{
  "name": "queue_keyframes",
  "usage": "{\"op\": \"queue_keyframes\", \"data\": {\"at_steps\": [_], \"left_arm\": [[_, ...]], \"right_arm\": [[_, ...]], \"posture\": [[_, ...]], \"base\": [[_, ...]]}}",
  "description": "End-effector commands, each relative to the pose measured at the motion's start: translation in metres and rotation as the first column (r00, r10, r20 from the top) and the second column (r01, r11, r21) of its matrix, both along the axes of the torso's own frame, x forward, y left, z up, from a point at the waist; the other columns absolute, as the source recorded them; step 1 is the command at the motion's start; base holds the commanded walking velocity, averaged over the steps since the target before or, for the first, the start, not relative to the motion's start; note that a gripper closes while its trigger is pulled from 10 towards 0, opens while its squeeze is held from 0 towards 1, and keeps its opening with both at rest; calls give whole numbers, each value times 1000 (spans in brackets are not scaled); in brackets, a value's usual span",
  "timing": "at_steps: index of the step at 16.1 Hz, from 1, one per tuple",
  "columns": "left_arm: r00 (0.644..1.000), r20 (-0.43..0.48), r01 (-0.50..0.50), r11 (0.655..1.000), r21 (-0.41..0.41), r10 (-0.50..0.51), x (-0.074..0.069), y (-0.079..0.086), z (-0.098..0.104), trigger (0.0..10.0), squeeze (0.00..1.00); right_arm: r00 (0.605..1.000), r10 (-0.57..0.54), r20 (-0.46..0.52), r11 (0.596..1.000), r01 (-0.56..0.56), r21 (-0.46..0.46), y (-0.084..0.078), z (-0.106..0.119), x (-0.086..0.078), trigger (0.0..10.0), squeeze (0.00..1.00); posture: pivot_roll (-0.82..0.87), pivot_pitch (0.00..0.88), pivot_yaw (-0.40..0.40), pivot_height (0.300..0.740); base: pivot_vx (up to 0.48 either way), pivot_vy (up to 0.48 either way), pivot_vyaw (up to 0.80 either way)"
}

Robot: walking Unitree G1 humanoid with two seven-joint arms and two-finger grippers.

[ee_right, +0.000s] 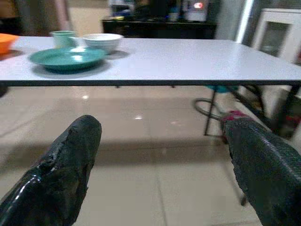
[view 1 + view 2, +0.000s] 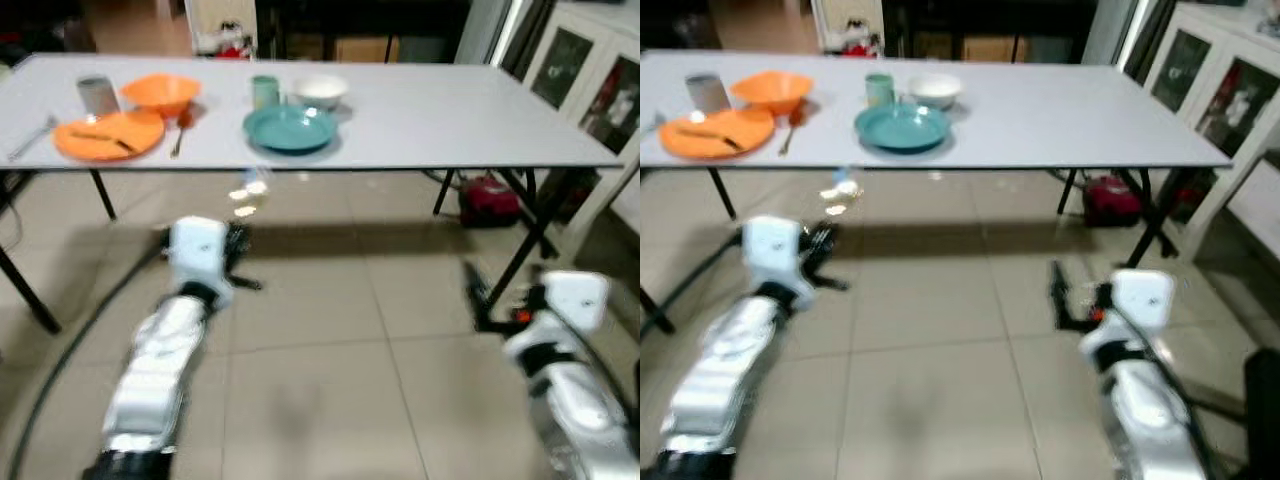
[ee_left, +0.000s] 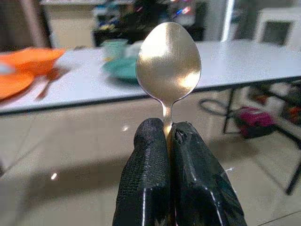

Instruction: Setting the table

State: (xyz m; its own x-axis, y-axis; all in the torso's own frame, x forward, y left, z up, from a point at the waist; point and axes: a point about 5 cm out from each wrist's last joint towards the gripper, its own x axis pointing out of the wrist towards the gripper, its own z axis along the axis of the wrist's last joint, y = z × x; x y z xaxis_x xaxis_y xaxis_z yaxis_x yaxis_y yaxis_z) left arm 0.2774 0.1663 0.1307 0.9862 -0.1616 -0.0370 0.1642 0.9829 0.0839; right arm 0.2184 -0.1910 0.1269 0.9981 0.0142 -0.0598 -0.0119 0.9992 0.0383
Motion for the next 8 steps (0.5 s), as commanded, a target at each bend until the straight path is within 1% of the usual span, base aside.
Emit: {"op": "queue_keyframes", "data": {"at_steps": [1,8], "left_arm": [[999,27,39,999,-3,-39,2,-12,5,10000,0],[999,23,45,999,-3,-45,0,-12,4,10000,0]], "right_arm": [[1000,-15,13,1000,15,-14,-8,2,-1,10000,0],[1000,10,13,1000,-9,-23,-6,-2,-2,10000,0]], "posture": [[-20,0,-50,740],[-15,0,-52,740]], "base": [[349,0,0],[350,0,0]]}}
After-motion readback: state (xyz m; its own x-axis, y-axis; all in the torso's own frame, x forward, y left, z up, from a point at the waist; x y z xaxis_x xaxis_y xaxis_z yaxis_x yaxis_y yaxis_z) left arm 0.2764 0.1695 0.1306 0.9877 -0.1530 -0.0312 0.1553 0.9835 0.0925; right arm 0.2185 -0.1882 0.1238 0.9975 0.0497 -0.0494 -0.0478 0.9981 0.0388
